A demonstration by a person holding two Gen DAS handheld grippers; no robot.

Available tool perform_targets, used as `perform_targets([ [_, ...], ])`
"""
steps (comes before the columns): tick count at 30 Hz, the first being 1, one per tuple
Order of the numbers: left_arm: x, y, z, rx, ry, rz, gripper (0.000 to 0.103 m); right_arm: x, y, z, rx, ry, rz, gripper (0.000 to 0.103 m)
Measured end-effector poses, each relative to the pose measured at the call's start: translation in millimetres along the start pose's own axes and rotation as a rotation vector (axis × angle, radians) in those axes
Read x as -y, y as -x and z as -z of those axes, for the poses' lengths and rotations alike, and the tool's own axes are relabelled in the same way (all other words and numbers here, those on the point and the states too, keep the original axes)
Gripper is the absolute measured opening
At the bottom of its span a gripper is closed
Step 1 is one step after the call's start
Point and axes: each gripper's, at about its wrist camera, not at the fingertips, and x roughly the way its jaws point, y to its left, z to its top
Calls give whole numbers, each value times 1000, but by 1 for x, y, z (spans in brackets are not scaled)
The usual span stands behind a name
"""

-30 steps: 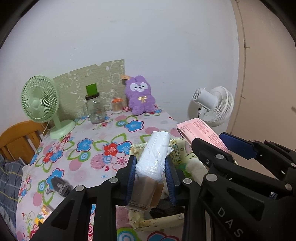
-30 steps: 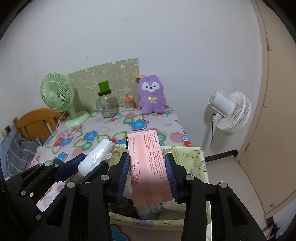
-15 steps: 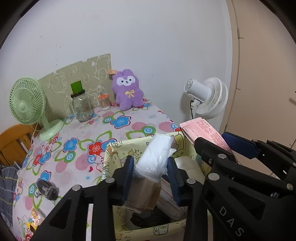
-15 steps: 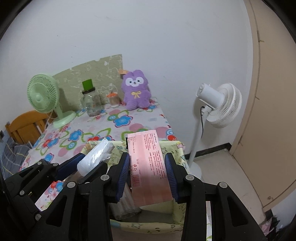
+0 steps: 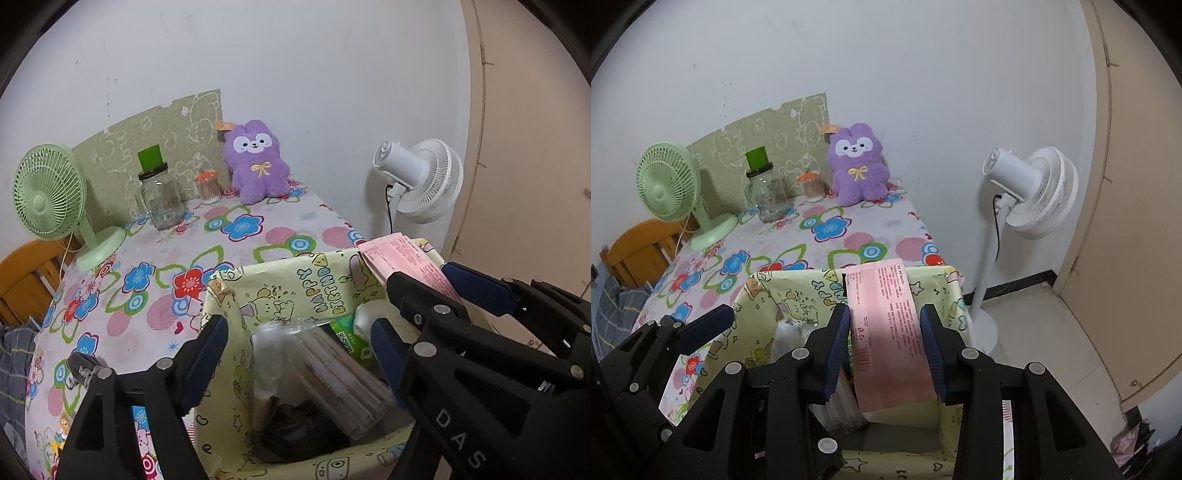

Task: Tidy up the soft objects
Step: 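Release the white cloth into the yellow box with the left gripper while the right releases the pink slip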

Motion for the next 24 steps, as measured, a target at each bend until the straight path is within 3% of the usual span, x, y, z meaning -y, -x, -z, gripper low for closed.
perform_targets([
  [7,-6,1,1,-5,9,-8,87,-8,-3,-2,-8,15,-11,47],
  [9,-8,3,2,-5,12,-8,87,-11,-1,-2,-1,20,7,64],
  [10,-9,4,2,-4,13,-7,88,-12,0,-2,9,20,11,66],
  [18,-17,18,4,14,22,-13,93,-21,14,-2,37,24,18,77],
  [24,-26,36,8,45,30,-25,96,-35,29,-2,62,43,22,78],
])
